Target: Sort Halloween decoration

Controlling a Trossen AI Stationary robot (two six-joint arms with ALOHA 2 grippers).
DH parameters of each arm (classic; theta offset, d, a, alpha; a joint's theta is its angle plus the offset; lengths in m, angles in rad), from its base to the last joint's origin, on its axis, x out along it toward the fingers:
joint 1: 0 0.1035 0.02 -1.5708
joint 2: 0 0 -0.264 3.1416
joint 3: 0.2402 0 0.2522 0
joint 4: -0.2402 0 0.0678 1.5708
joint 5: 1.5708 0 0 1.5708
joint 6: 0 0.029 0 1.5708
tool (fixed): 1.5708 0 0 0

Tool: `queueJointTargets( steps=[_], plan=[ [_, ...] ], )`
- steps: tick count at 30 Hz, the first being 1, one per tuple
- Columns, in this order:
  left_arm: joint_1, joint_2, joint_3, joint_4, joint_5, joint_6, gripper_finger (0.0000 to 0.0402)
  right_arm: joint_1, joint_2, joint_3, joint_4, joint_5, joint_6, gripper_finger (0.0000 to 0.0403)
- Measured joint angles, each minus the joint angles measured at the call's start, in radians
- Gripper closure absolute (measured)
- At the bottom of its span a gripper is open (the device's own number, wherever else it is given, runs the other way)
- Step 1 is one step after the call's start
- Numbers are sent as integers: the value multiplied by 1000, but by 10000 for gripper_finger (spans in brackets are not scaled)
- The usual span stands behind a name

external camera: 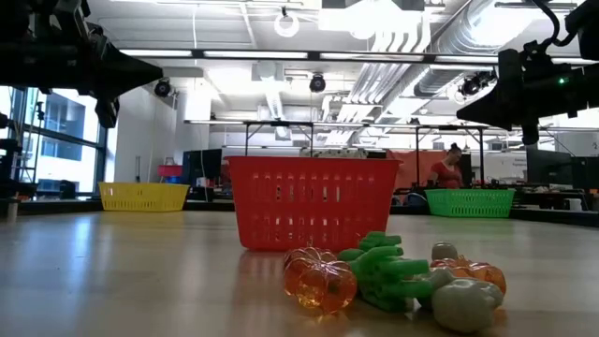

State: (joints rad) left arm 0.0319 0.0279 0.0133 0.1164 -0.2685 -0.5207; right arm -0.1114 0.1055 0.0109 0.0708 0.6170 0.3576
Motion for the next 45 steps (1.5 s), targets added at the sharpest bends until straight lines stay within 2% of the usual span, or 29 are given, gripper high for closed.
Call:
queueJointTargets(
  steps=[31,33,36,38,41,45],
  plan=[
    [0,0,0,0,0,0,398,0,0,0,27,-3,35,402],
    [0,0,0,0,0,0,398,0,0,0,47,-19,107,402],
    [0,0,0,0,0,0,398,0,0,0,103,-83,357,402],
    [0,0,0,0,0,0,398,-1,0,0,139,-103,451,402],
    [0,0,0,0,0,0,398,-2,2,0,234,-176,444,402],
    [0,0,0,0,0,0,398,-1,45,18,414,-286,351,401]
  ],
)
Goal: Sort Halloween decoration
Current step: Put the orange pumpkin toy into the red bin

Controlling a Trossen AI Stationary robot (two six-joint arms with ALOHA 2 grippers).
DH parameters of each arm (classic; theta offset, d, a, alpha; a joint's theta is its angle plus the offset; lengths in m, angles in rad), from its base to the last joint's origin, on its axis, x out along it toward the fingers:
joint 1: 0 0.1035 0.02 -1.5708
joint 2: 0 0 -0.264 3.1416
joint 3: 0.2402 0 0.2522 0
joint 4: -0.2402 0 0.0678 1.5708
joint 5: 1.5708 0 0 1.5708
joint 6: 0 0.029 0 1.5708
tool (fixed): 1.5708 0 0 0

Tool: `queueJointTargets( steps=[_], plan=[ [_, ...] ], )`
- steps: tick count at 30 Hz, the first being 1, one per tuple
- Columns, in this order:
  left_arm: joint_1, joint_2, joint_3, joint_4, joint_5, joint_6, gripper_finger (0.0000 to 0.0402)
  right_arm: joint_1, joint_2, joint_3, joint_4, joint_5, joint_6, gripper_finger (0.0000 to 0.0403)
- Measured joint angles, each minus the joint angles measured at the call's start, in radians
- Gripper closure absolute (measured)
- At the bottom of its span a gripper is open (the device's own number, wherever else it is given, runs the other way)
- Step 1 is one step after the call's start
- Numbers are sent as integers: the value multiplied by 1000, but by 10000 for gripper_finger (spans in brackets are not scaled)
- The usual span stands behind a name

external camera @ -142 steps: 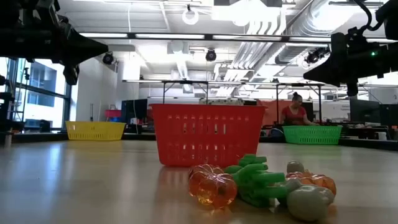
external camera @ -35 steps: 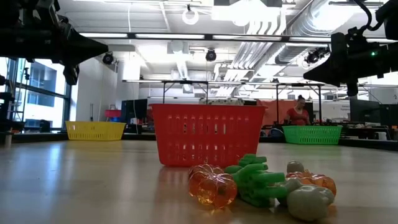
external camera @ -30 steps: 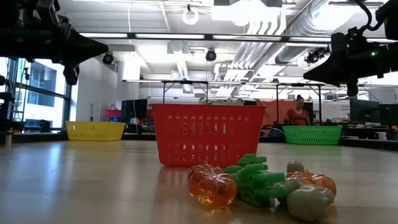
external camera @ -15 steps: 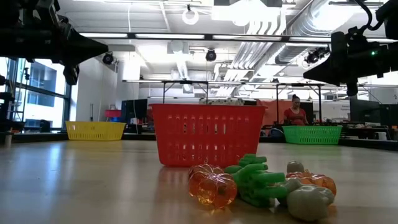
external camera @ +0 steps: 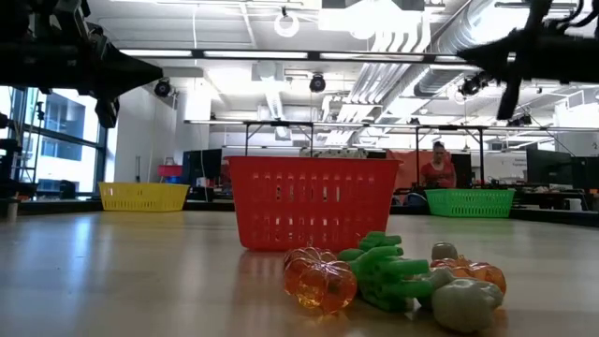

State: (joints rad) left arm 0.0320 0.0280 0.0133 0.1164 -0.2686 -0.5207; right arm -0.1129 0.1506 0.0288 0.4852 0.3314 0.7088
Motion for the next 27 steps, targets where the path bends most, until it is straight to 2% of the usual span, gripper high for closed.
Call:
queueJointTargets(
  steps=[4,11,17,22,27],
  plan=[
    [0,0,0,0,0,0,398,-1,112,148,-57,13,-136,382],
    [0,0,0,0,0,0,398,-1,463,502,-328,42,-371,315],
    [0,0,0,0,0,0,398,-1,719,741,-557,31,-476,272],
    [0,0,0,0,0,0,398,-1,881,850,-644,29,-505,255],
    [0,0,0,0,0,0,398,-1,995,912,-639,83,-353,251]
  ],
)
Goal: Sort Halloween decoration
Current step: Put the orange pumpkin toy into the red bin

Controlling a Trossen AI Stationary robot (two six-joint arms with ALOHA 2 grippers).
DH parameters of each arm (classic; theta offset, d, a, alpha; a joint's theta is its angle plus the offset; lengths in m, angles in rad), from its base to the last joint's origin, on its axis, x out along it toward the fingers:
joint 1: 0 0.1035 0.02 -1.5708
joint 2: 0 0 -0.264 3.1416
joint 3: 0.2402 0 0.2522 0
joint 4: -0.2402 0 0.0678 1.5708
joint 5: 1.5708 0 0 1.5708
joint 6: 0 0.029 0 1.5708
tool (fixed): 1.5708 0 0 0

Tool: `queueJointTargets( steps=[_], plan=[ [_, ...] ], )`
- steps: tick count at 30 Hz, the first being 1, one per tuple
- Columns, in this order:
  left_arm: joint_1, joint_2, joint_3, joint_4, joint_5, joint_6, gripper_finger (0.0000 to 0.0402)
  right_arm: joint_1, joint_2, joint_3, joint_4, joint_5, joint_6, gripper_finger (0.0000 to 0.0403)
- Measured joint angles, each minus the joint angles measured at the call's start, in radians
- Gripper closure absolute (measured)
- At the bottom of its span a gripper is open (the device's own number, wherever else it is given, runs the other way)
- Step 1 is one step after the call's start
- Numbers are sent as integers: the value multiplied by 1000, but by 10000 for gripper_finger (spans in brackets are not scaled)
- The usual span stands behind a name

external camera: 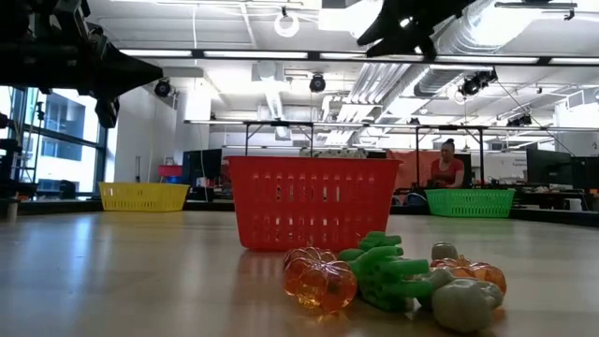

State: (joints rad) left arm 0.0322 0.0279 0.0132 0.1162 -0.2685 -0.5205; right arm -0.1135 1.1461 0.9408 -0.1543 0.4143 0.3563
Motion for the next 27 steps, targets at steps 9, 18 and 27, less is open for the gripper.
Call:
queueJointTargets(
  steps=[9,18,27],
  plan=[
    [0,0,0,134,-12,27,398,2,73,90,1,-35,210,251],
    [0,0,0,349,-16,19,398,10,70,129,0,-51,202,251],
    [-1,1,1,556,-71,-181,398,10,70,129,-34,-52,106,251]
  ],
)
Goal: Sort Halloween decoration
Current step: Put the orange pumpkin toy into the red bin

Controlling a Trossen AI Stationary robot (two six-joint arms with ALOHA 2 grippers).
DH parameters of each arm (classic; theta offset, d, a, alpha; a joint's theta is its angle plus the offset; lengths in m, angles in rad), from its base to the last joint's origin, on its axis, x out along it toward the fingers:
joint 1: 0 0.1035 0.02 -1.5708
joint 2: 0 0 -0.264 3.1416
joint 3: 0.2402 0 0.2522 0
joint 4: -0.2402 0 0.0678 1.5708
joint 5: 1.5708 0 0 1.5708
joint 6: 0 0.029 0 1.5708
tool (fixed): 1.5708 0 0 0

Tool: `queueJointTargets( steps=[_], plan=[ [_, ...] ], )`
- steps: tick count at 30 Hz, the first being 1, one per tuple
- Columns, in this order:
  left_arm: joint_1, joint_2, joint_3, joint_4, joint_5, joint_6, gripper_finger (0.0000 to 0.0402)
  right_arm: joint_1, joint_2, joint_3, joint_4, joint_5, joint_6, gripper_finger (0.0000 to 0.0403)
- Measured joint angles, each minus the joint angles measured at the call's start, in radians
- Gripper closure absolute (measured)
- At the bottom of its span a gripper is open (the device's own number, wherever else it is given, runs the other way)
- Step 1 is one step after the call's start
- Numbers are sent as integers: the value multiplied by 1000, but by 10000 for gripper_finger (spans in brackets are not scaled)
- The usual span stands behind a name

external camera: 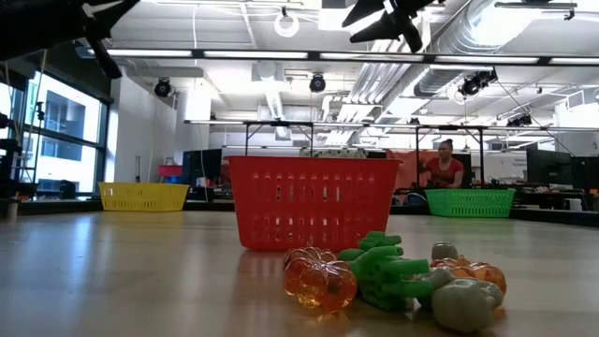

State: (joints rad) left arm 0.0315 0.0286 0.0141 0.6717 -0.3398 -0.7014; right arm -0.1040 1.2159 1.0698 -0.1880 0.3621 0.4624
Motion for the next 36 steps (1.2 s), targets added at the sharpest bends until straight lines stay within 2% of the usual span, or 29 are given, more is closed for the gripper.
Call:
queueJointTargets(
  steps=[2,4,8,13,19,22,26,31,33,36],
  plan=[
    [0,17,6,16,-53,-1,398,0,-7,0,-28,-20,-20,251],
    [1,55,36,-32,-62,12,398,0,-15,0,-52,-56,-40,251],
    [1,222,163,-196,-54,37,388,0,-51,0,-130,-109,-45,251],
    [1,489,391,-448,-33,173,356,0,-124,0,-198,-165,-77,251],
    [1,685,668,-821,-27,243,303,0,-209,0,-250,-347,-90,251],
    [1,724,756,-869,-19,226,281,3,-219,0,-259,-475,-86,251],
    [1,734,808,-867,59,114,262,50,-189,0,-251,-602,-86,251],
    [0,724,813,-870,148,-40,253,191,-92,1,-247,-616,-20,251],
    [1,725,813,-871,181,-52,252,270,-36,15,-250,-610,22,253],
    [1,725,813,-877,213,-8,252,391,55,61,-269,-545,79,257]
  ],
)
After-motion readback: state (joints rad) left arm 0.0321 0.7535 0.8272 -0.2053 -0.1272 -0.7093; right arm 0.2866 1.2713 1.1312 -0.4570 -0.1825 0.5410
